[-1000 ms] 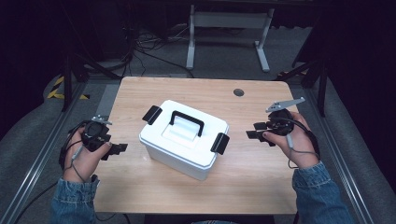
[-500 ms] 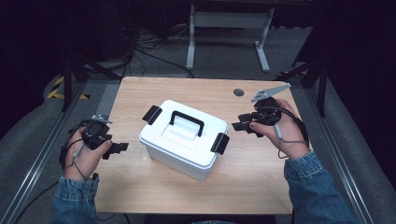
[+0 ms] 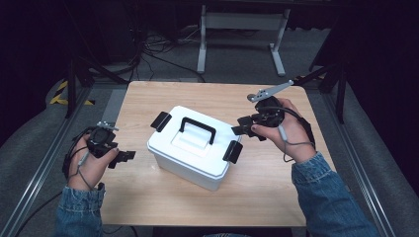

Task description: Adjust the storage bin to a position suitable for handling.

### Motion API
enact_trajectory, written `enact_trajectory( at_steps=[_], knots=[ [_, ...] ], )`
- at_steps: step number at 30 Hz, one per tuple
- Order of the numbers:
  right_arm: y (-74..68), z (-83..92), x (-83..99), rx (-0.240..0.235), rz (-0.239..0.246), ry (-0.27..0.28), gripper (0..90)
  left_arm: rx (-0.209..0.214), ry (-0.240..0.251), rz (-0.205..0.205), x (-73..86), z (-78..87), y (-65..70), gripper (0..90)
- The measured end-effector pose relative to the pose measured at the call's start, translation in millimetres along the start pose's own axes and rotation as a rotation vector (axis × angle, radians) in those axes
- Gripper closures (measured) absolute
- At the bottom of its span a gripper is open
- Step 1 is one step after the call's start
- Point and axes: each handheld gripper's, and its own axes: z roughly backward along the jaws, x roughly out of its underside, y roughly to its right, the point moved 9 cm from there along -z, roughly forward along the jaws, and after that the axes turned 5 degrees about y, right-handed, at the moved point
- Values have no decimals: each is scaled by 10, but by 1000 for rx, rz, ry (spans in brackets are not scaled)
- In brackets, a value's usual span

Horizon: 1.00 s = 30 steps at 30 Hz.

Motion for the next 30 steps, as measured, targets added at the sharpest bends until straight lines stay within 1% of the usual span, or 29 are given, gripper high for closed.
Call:
enact_trajectory(
  at_steps=[3,5,6,7,8,9,10,12,14,15,16,18,19,20,23,25,26,27,28,29,30],
  knots=[
    [-75,-76,-66,-26,14,5,550,3,-6,-7,-2,-14,11,235],
    [-95,-102,-78,-32,17,3,549,7,-8,-8,-4,-14,14,234],
    [-113,-129,-87,-37,20,-2,548,5,-5,-7,-10,-17,11,234],
    [-154,-195,-103,-48,26,-10,546,-2,-1,-9,-18,-19,-4,234],
    [-154,-195,-103,-48,26,-10,546,-2,-1,-9,-18,-19,-4,234],
    [-193,-256,-116,-63,32,-17,542,2,-3,3,-29,-19,-2,235],
    [-193,-256,-116,-63,32,-17,542,2,-3,3,-29,-19,-2,234],
    [-231,-321,-128,-77,31,-24,539,3,0,-5,-46,-27,-9,234],
    [-242,-392,-130,-74,32,-38,538,5,1,-13,-67,-43,-7,234],
    [-243,-464,-125,-69,29,-54,539,10,-1,-10,-79,-53,3,234],
    [-243,-464,-125,-69,29,-54,539,10,-1,-10,-79,-53,3,234],
    [-240,-525,-113,-67,25,-69,539,12,-3,-15,-82,-60,7,234],
    [-236,-596,-98,-74,23,-83,545,14,-4,-15,-75,-65,12,234],
    [-233,-619,-94,-76,21,-87,553,15,-3,-14,-76,-64,13,233],
    [-225,-709,-69,-80,14,-111,603,16,-1,-16,-85,-59,8,231],
    [-224,-750,-57,-71,19,-127,665,22,-2,-16,-89,-62,14,231],
    [-224,-750,-57,-71,19,-127,665,22,-2,-16,-89,-62,14,231],
    [-232,-773,-51,-72,27,-135,739,20,-1,-14,-89,-69,15,230],
    [-232,-773,-51,-72,27,-135,739,20,-1,-14,-89,-69,15,230],
    [-263,-790,-33,-88,21,-155,812,18,-3,-13,-91,-73,12,230],
    [-270,-795,-24,-89,24,-163,827,16,-2,-14,-93,-73,11,230]
  ],
)
